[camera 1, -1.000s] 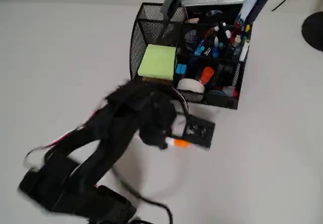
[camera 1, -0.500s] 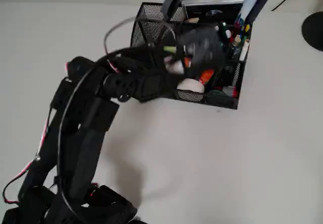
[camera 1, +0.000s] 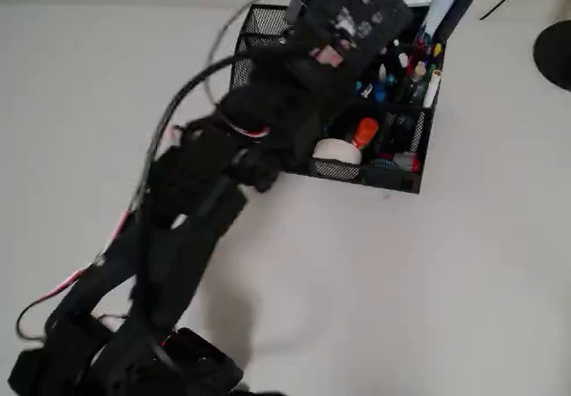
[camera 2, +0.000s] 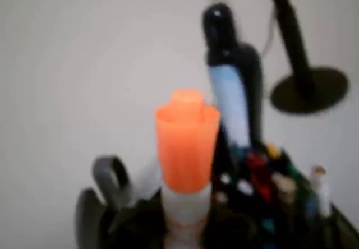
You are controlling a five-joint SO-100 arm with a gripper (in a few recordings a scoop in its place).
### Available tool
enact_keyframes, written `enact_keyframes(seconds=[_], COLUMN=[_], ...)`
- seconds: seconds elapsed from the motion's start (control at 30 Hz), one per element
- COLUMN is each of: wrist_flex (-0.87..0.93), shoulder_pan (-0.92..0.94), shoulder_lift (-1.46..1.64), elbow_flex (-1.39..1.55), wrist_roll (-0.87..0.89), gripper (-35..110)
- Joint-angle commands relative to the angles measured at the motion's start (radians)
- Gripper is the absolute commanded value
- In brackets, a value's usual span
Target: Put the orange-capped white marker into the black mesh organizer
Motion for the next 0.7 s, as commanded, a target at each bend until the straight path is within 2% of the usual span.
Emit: enact_keyframes(seconds=[0.0, 0.3, 0.5, 0.67], wrist_flex=[-0.164, -0.281, -0.247, -0.196], shoulder_pan=[-0.015, -0.043, -0.052, -0.049], shoulder_lift=[-0.091, -0.244, -0.311, -0.365], elbow_flex=[-0.011, -0.012, -0.003, 0.008], wrist_roll=[-0.044, -0.061, -0.061, -0.055], gripper=[0, 0, 2, 24])
